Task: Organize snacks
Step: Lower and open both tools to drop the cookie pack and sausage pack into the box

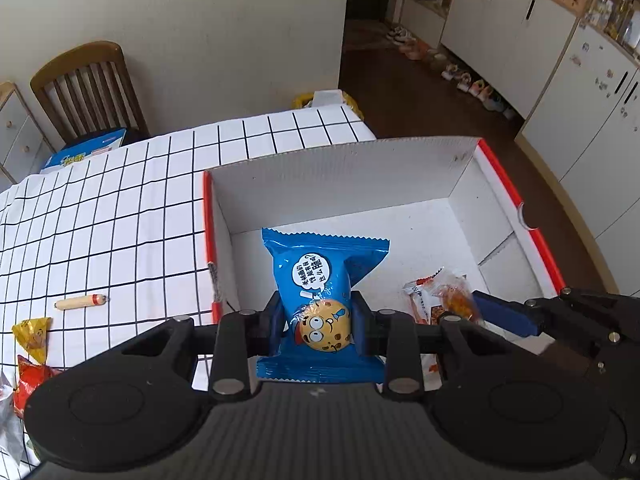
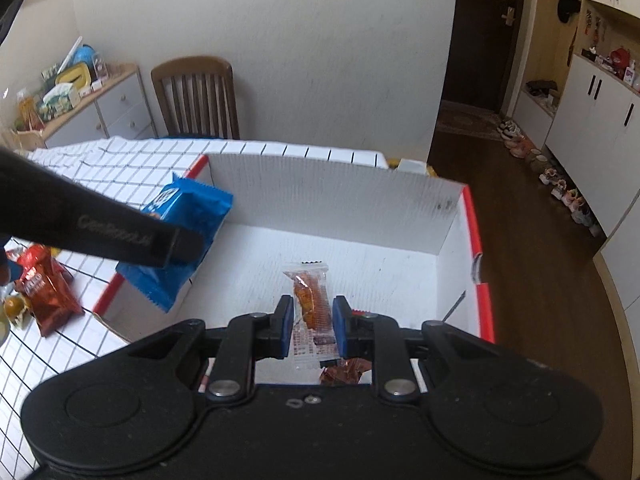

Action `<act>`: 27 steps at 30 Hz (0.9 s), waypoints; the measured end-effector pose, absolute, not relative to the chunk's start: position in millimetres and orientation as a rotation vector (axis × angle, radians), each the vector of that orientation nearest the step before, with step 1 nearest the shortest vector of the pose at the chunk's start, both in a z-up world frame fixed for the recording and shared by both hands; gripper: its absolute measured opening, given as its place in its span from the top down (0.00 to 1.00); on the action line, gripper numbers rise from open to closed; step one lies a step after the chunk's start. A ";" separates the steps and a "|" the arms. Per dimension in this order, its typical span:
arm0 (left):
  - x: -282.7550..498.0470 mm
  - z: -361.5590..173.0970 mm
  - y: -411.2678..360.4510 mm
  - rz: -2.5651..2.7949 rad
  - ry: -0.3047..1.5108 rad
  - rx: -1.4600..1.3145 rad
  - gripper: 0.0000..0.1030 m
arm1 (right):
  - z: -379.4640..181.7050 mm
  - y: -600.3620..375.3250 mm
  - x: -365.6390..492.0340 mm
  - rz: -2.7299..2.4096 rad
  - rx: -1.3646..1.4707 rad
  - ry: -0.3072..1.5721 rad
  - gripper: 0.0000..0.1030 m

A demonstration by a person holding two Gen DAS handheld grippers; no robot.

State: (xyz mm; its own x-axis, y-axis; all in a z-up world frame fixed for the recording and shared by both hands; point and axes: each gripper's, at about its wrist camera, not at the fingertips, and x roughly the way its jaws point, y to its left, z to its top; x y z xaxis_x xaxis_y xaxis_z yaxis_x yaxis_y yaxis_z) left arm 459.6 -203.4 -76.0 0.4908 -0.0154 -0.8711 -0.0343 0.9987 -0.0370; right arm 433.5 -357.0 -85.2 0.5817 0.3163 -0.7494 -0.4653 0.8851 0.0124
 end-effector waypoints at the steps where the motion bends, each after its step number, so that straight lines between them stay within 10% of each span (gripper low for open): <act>1: 462.7 -78.8 -204.7 0.011 1.067 -0.055 0.69 | -87.7 -356.1 435.4 0.465 -0.194 0.842 0.81; 27: 490.5 -122.4 -224.0 -0.005 1.165 -0.027 0.62 | -115.0 -360.1 449.5 0.531 -0.262 0.942 0.64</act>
